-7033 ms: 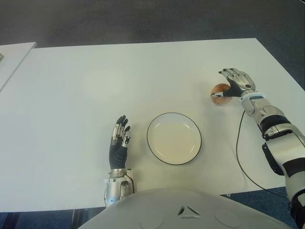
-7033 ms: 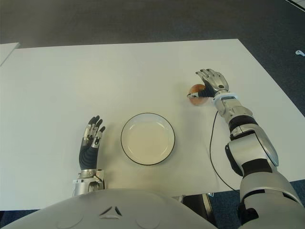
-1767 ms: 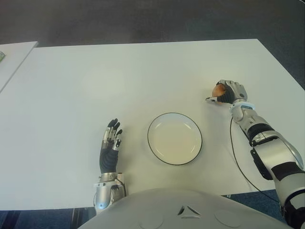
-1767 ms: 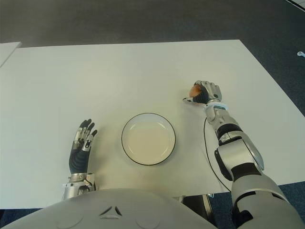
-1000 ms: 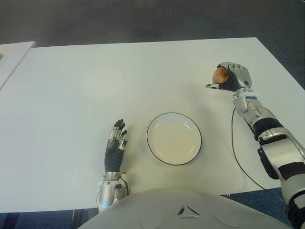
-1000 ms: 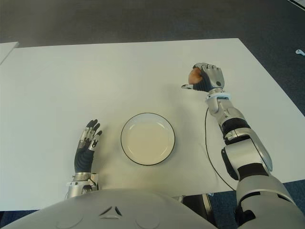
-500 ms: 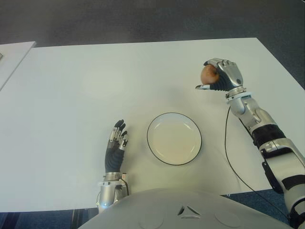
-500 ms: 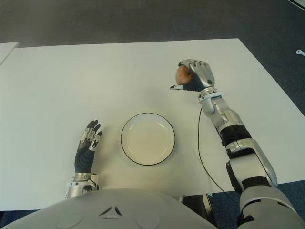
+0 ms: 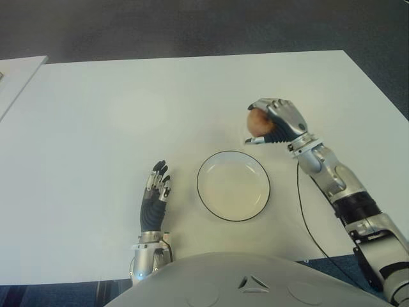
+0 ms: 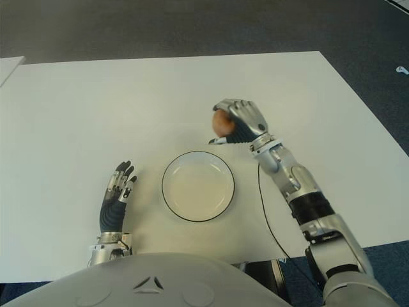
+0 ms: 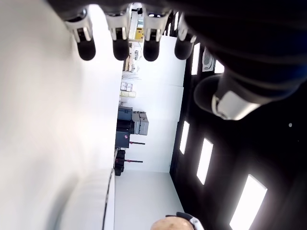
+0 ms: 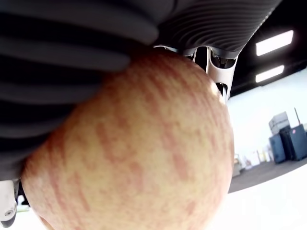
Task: Put the apples into the plate.
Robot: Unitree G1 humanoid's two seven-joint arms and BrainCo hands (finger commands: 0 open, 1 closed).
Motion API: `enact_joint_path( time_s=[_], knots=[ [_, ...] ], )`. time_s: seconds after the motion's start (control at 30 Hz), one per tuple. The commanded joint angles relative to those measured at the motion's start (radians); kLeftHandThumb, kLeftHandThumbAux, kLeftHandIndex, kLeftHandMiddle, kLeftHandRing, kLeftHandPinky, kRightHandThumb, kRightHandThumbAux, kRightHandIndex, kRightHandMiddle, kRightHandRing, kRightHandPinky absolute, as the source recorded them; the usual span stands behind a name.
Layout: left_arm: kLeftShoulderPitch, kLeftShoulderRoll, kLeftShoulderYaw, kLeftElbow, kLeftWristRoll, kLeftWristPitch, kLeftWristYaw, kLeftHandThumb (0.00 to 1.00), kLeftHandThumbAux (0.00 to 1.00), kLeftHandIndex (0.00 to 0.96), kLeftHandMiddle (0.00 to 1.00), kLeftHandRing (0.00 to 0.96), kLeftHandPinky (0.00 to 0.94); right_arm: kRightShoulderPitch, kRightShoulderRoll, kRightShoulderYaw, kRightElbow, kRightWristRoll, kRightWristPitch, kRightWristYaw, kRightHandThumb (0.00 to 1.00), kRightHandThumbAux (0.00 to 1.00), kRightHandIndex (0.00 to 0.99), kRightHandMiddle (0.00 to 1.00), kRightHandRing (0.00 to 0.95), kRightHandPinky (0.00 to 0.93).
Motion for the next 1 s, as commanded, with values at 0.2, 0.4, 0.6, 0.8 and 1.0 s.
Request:
enact_joint_path(
  time_s=[0.2, 0.4, 0.6, 0.8, 1.0],
  knots=[
    [0.012, -0.007, -0.006, 0.029, 0.008, 0.016, 0.006, 0.093, 0.499, 0.065, 0.021, 0.0, 0.018, 0.046, 0.027, 0.014, -0.144, -0.045, -0.088, 0.035, 0.704, 0.717, 0.438, 0.696, 0.651, 0.591],
    [0.002, -0.009, 0.001, 0.045, 0.006, 0.013, 0.01, 0.093, 0.502, 0.065, 0.024, 0.0, 0.018, 0.079, 0.029, 0.017, -0.203, -0.062, -0.129, 0.058, 0.704, 0.718, 0.438, 0.704, 0.654, 0.601],
    [-0.004, -0.013, 0.0, 0.066, 0.003, -0.008, 0.007, 0.096, 0.515, 0.063, 0.026, 0.0, 0.016, 0.118, 0.031, 0.016, -0.24, -0.083, -0.166, 0.063, 0.705, 0.718, 0.439, 0.708, 0.656, 0.604],
    [-0.001, -0.02, -0.008, 0.058, 0.014, -0.005, 0.016, 0.093, 0.521, 0.064, 0.033, 0.005, 0.031, 0.161, 0.022, 0.012, -0.273, -0.093, -0.217, 0.061, 0.706, 0.718, 0.439, 0.704, 0.656, 0.596],
    [0.001, -0.022, -0.008, 0.052, 0.01, 0.001, 0.017, 0.095, 0.526, 0.068, 0.038, 0.009, 0.023, 0.186, 0.012, 0.005, -0.29, -0.1, -0.262, 0.07, 0.707, 0.717, 0.439, 0.706, 0.665, 0.563]
  ],
)
